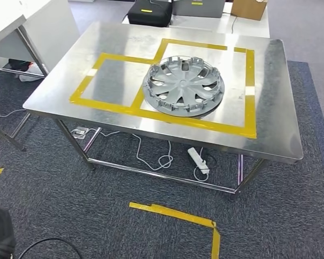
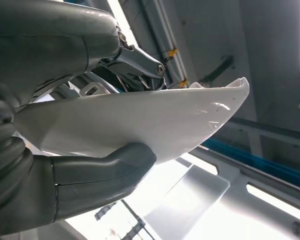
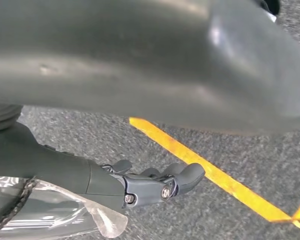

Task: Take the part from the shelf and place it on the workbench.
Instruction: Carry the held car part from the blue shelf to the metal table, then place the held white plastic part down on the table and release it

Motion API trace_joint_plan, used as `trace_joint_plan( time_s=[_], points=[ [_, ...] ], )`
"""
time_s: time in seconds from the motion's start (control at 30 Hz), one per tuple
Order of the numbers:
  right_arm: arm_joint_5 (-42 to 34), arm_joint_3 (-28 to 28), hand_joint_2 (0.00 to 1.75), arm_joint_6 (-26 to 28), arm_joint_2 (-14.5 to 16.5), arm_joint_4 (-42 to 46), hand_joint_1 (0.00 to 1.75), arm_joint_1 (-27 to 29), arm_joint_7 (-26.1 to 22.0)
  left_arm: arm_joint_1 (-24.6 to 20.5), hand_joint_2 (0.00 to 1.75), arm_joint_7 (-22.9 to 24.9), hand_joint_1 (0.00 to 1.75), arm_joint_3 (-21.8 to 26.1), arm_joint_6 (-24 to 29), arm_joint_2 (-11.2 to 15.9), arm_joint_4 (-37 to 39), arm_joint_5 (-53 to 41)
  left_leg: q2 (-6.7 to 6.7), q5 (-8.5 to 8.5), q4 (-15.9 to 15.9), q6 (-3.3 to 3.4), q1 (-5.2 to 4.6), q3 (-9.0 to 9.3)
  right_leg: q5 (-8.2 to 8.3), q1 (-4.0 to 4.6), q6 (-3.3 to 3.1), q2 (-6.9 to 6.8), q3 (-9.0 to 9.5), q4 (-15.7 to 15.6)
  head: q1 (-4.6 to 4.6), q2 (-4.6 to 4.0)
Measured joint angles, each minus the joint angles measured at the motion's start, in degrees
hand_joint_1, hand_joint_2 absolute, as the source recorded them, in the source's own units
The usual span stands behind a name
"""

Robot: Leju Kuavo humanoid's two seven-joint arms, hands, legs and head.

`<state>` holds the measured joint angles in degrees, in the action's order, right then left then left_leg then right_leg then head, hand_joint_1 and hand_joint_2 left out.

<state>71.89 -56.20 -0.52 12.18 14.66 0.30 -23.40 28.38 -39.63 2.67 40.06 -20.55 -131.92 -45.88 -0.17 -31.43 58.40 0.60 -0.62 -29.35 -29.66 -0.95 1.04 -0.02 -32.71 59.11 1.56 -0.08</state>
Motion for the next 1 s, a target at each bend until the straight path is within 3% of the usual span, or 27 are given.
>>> trace_joint_plan(
  time_s=[0.07, 0.1, 0.17, 0.2, 0.23, 0.3, 0.33, 0.37, 0.43, 0.53, 0.6, 0.63, 0.7, 0.73, 0.77, 0.8, 0.9, 0.93, 1.0],
  points=[
    [-0.2, -0.4, 0.0, -0.1, 0.2, 0.2, 0.0, 0.0, 0.1, 0.3, 1.75, 0.0, 1.75, -0.1, 0.0, 0.0, 0.6, 0.9, 0.03, -1.32, 2.8, -0.71, 0.17, -0.84, -0.49, -0.26, -0.71, -0.03, 1.07, -0.3, 0.26, 0.0],
    [-0.2, -0.6, 0.0, -0.1, 0.2, 0.3, 0.0, 0.0, 0.1, 0.4, 1.75, 0.0, 1.75, -0.1, 0.0, 0.0, 0.9, 1.2, 0.04, -2.48, 6.1, -1.08, 0.32, -2.53, -0.87, -0.32, -0.93, -0.08, 1.66, -0.4, 0.41, 0.0],
    [-0.3, -0.9, 0.0, -0.2, 0.3, 0.3, 0.0, -0.1, 0.2, 0.6, 1.75, 0.0, 1.75, -0.2, 0.0, 0.1, 1.5, 1.6, 0.05, -4.71, 14.3, -1.65, 0.64, -7.86, -1.91, -0.33, -1.09, -0.1, 2.72, -0.4, 0.5, -0.01],
    [-0.4, -1.1, 0.0, -0.2, 0.3, 0.4, 0.0, 0.0, 0.2, 0.8, 1.75, 0.0, 1.75, -0.2, 0.0, 0.1, 1.9, 1.6, 0.05, -4.61, 16.9, -1.77, 0.76, -10.03, -2.49, -0.34, -1.05, -0.07, 3.3, -0.4, 0.51, -0.01],
    [-0.4, -1.2, 0.0, -0.2, 0.3, 0.5, 0.0, 0.0, 0.3, 1.0, 1.75, 0.0, 1.75, -0.2, 0.0, 0.1, 2.1, 1.7, 0.05, -3.24, 17.4, -1.76, 0.84, -11.22, -3.11, -0.34, -1.0, -0.01, 3.92, -0.4, 0.5, -0.01],
    [-0.6, -1.5, 0.0, -0.3, 0.4, 0.7, 0.0, 0.0, 0.4, 1.2, 1.75, 0.0, 1.75, -0.2, 0.0, 0.1, 2.6, 2.1, 0.05, 2.43, 12.1, -1.37, 0.86, -10.56, -4.47, -0.35, -0.85, 0.1, 5.49, -0.5, 0.51, -0.01],
    [-0.8, -1.6, 0.0, -0.4, 0.5, 0.8, 0.0, 0.0, 0.5, 1.3, 1.75, 0.0, 1.75, -0.2, 0.0, 0.1, 2.8, 2.3, 0.09, 4.64, 8.7, -1.03, 0.77, -9.6, -5.16, -0.36, -0.7, 0.11, 6.24, -0.7, 0.46, -0.01],
    [-0.8, -1.8, 0.0, -0.5, 0.7, 0.9, 0.0, -0.1, 0.6, 1.4, 1.75, 0.0, 1.75, -0.2, 0.0, 0.1, 3.0, 2.6, 0.13, 5.81, 5.7, -0.63, 0.57, -8.55, -5.75, -0.35, -0.41, 0.13, 6.87, -0.9, 0.47, -0.01],
    [-0.9, -2.0, 0.0, -0.5, 1.0, 1.1, 0.0, -0.2, 0.7, 1.6, 1.75, 0.0, 1.75, -0.2, 0.0, 0.1, 3.4, 3.1, 0.14, 5.19, 3.1, 0.11, 0.16, -7.41, -6.15, -0.31, 0.39, -0.04, 7.92, -1.8, 0.47, -0.01],
    [-1.0, -2.4, 0.0, -0.6, 1.2, 1.4, 0.0, -0.3, 0.8, 1.9, 1.75, 0.0, 1.75, 0.0, 0.0, 0.0, 3.9, 3.4, -0.1, 4.41, 0.4, 1.07, 0.27, -5.13, -4.82, -0.3, 1.68, -0.23, 8.69, -1.1, 0.43, 0.0],
    [-1.1, -2.5, 0.0, -0.8, 1.3, 1.6, 0.0, -0.5, 0.9, 1.9, 1.75, 0.0, 1.75, 0.1, 0.0, 0.0, 4.2, 3.4, -0.09, 3.82, -0.8, 1.6, 0.41, -3.02, -4.77, -0.26, 1.76, -0.11, 5.35, 4.2, 0.28, 0.0],
    [-1.2, -2.6, 0.0, -1.0, 1.3, 1.7, 0.0, -0.6, 1.0, 2.0, 1.75, 0.0, 1.75, 0.1, 0.0, -0.1, 4.4, 3.4, -0.07, 3.28, -1.1, 1.8, 0.35, -2.23, -5.69, -0.18, 1.69, -0.06, 2.79, 7.8, 0.22, -0.01],
    [-1.3, -2.8, 0.0, -1.1, 1.3, 1.9, 0.0, -0.4, 1.2, 2.0, 1.75, 0.0, 1.75, 0.2, 0.0, -0.1, 4.9, 3.5, -0.14, 1.89, -1.2, 2.04, 0.25, -0.66, -9.21, -0.08, 1.69, -0.04, -2.35, 13.0, 0.22, -0.01],
    [-1.3, -2.9, 0.0, -1.2, 1.3, 1.9, 0.0, -0.2, 1.3, 2.0, 1.75, 0.0, 1.75, 0.2, 0.0, -0.1, 5.1, 3.6, -0.23, 1.07, -1.2, 2.09, 0.22, 0.37, -10.54, -0.07, 1.75, -0.04, -4.05, 13.5, 0.21, -0.01],
    [-1.3, -3.0, 0.0, -1.2, 1.3, 2.0, 0.0, -0.1, 1.3, 2.1, 1.75, 0.0, 1.75, 0.2, 0.0, -0.2, 5.3, 3.6, -0.32, 0.16, -1.2, 2.08, 0.2, 1.6, -10.67, -0.07, 1.78, -0.04, -5.05, 12.5, 0.21, -0.01],
    [-1.3, -3.1, 0.0, -1.2, 1.3, 2.0, 0.0, 0.0, 1.3, 2.1, 1.75, 0.0, 1.75, 0.2, 0.0, -0.2, 5.5, 3.6, -0.38, -0.82, -1.2, 2.01, 0.19, 2.92, -9.04, -0.07, 1.77, -0.04, -5.48, 10.1, 0.19, -0.01],
    [-1.3, -3.4, 0.0, -1.3, 1.3, 2.1, 0.0, 0.2, 1.4, 2.1, 1.75, 0.0, 1.75, 0.2, 0.0, -0.2, 6.0, 3.7, -0.46, -3.76, -1.1, 1.41, 0.13, 5.85, 0.92, 0.16, 1.16, -0.22, -5.46, 3.1, 0.26, -0.01],
    [-1.3, -3.5, 0.0, -1.3, 1.3, 2.1, 0.0, 0.3, 1.4, 2.2, 1.75, 0.0, 1.75, 0.2, 0.0, -0.2, 6.1, 3.7, -0.51, -4.36, -1.1, 1.07, 0.15, 6.38, 2.56, 0.33, 0.72, -0.24, -5.21, 2.4, 0.28, -0.01],
    [-1.4, -3.7, 0.0, -1.4, 1.4, 2.3, 0.0, 0.1, 1.5, 2.2, 1.75, 0.0, 1.75, 0.2, 0.0, -0.3, 6.3, 3.4, -0.56, -4.21, -0.3, 0.35, 0.23, 6.61, 2.19, 0.52, -0.12, -0.1, -4.2, 2.1, 0.14, -0.01]
  ],
)
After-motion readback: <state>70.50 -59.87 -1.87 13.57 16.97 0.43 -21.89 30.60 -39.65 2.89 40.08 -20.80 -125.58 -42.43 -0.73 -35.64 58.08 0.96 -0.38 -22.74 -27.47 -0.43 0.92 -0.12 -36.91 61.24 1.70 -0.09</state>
